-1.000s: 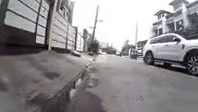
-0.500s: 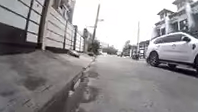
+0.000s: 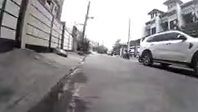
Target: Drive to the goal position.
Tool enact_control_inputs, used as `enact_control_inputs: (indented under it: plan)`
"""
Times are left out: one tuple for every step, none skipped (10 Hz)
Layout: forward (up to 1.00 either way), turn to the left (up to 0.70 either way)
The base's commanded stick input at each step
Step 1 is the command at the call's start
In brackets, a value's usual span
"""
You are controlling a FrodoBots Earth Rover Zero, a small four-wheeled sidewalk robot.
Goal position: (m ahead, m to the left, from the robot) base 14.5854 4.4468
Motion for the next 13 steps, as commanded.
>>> enact_control_inputs:
  plan:
    - [1.00, -0.26]
    - [1.00, -0.38]
    - [1.00, -0.38]
    - [1.00, -0.38]
    - [1.00, -0.38]
    - [1.00, 0.02]
    - [1.00, 0.02]
    - [1.00, 0.02]
    - [1.00, 0.02]
    - [1.00, 0.02]
    - [1.00, 0.02]
    - [1.00, 0.02]
    - [1.00, 0.02]
